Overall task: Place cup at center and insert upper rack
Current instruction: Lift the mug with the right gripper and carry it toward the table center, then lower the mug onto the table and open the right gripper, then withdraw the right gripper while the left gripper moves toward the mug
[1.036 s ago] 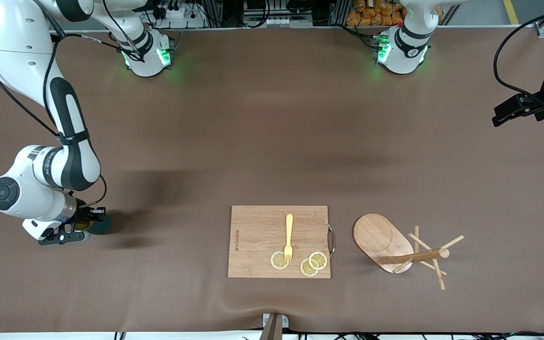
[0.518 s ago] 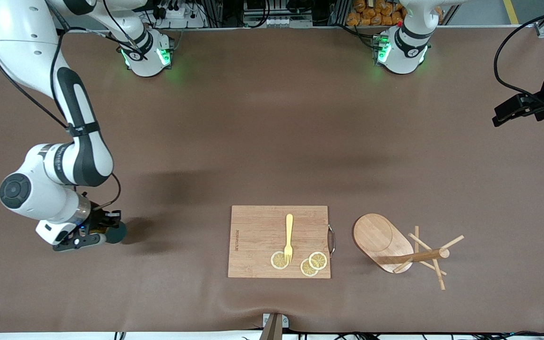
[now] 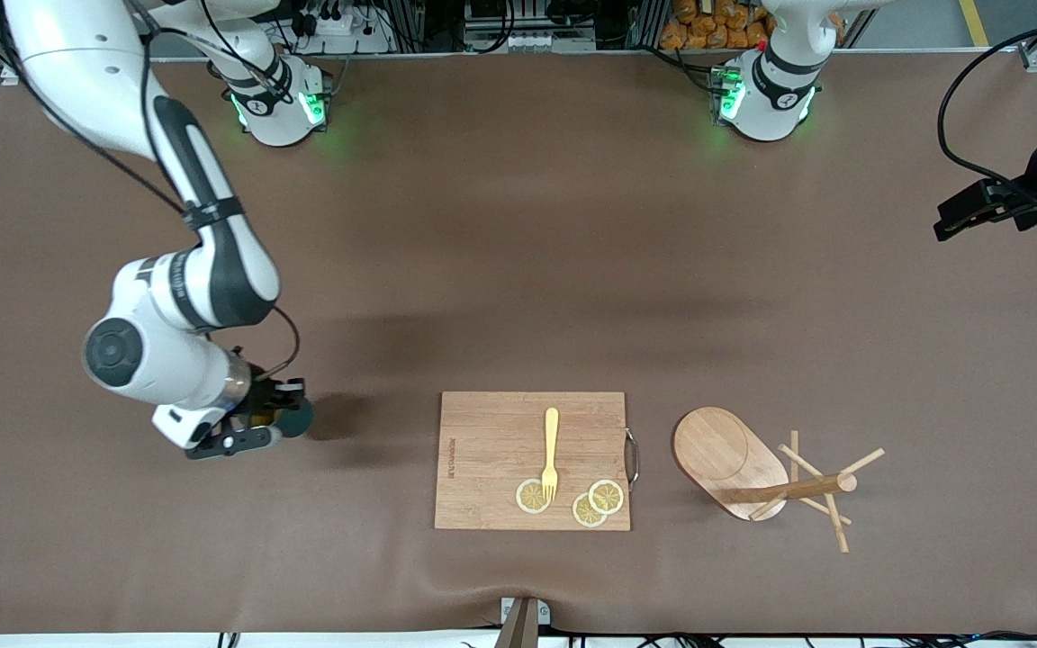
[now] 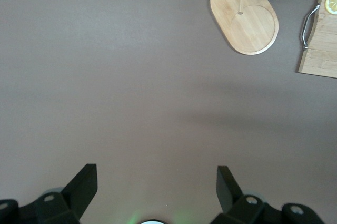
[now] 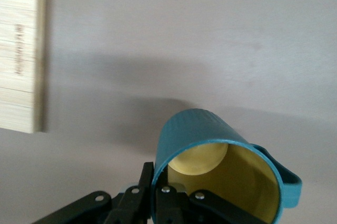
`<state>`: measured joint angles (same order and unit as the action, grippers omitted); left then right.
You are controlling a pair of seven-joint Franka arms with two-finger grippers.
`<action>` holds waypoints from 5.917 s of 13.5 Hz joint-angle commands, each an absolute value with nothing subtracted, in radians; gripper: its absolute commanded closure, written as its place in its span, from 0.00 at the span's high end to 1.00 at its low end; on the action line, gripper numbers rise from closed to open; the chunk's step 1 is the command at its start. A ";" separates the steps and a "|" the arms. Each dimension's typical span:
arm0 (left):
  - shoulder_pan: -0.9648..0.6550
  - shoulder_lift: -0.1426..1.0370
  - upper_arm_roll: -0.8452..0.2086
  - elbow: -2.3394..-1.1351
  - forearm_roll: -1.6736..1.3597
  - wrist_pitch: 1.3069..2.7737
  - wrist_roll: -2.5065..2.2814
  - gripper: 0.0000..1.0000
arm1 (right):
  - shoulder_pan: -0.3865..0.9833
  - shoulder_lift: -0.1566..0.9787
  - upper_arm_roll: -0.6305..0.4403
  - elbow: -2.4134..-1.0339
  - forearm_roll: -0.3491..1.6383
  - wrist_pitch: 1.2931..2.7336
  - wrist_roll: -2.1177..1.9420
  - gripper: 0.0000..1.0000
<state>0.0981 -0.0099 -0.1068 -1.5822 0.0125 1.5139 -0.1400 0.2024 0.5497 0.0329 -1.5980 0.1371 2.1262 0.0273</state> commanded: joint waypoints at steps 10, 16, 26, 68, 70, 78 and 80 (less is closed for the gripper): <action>0.092 -0.006 -0.129 -1.606 0.002 1.502 -0.124 1.00 | 0.661 0.514 0.028 -1.611 0.141 2.083 0.765 0.00; 0.126 -0.009 -0.127 -1.611 0.002 1.499 -0.094 1.00 | 0.840 0.526 0.028 -1.609 0.138 2.101 0.871 0.00; 0.140 -0.002 -0.127 -1.605 0.000 1.499 -0.075 1.00 | 0.991 0.630 0.025 -1.608 0.127 2.249 1.112 0.00; 0.104 0.006 -0.135 -1.591 -0.057 1.540 -0.267 1.00 | 0.399 0.169 0.025 -1.563 0.126 1.686 0.399 1.00; 0.097 0.006 -0.133 -1.591 -0.100 1.540 -0.326 1.00 | 0.310 0.134 0.020 -1.548 0.124 1.652 0.306 1.00; -0.136 -0.014 -0.137 -1.575 -0.100 1.537 -0.870 1.00 | 0.123 0.115 -0.055 -1.545 0.039 1.626 0.014 1.00; -0.201 -0.006 -0.138 -1.565 -0.100 1.539 -0.998 1.00 | 0.079 0.115 -0.058 -1.546 0.037 1.669 -0.020 1.00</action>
